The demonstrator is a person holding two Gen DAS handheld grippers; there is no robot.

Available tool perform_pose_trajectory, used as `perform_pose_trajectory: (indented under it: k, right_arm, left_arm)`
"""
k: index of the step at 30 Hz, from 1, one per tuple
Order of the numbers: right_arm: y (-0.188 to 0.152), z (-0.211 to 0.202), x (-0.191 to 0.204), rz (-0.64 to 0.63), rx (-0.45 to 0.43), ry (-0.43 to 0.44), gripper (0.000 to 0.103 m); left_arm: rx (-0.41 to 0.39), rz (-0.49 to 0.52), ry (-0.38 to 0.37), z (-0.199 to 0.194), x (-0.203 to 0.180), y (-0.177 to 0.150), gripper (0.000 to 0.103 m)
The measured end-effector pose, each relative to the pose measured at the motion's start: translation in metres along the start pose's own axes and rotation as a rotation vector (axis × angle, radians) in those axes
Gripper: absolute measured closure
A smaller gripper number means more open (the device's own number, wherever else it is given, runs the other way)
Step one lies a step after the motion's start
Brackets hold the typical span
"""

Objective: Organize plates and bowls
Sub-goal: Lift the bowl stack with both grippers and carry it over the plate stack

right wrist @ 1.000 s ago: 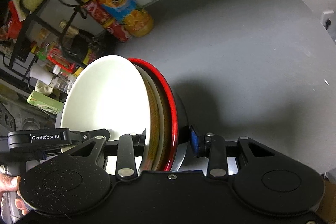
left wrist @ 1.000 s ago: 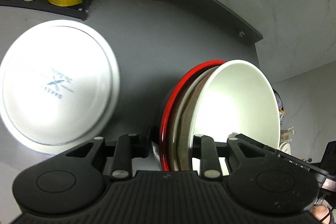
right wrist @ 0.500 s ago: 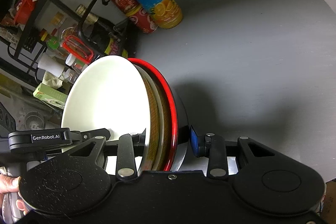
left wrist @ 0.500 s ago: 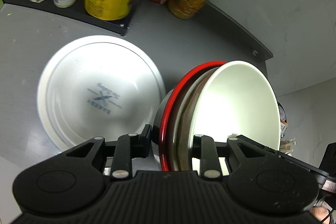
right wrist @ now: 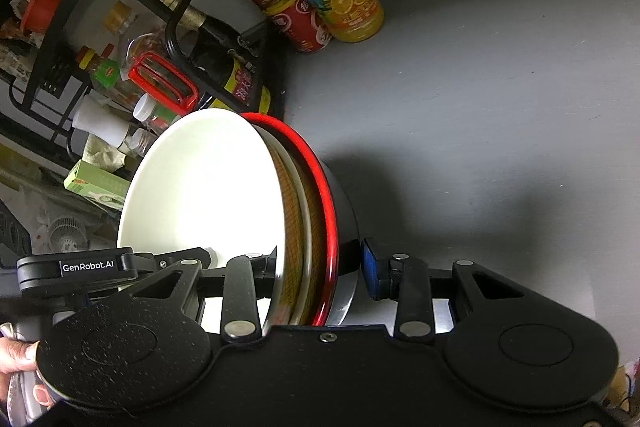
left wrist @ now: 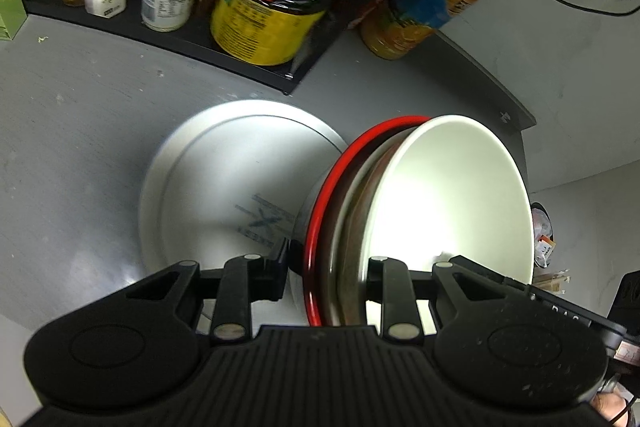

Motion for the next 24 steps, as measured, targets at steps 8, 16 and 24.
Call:
perform_pose_trajectory:
  k: [8, 16, 24]
  right_arm:
    - [-0.004, 0.024, 0.015, 0.036, 0.008, 0.004, 0.069]
    - [-0.005, 0.044, 0.024, 0.065, 0.008, -0.005, 0.069]
    - [-0.008, 0.054, 0.027, 0.096, 0.012, -0.018, 0.069]
  left_arm:
    - [0.015, 0.016, 0.016, 0.002, 0.027, 0.017, 0.077]
    - [0.048, 0.023, 0.019, 0.010, 0.047, 0.032, 0.077]
    - [0.077, 0.042, 0.023, 0.020, 0.058, 0.041, 0.077]
Point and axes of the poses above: each gripper's, at about its wrist camera, not at the fingertips, and z roughly the way its jaws point, x to its left, y to its top, the point moved 3 cm from there along z, roughly the way its jaws point, and after that the axes turned 2 degrees about x, right-handed, at the moved point
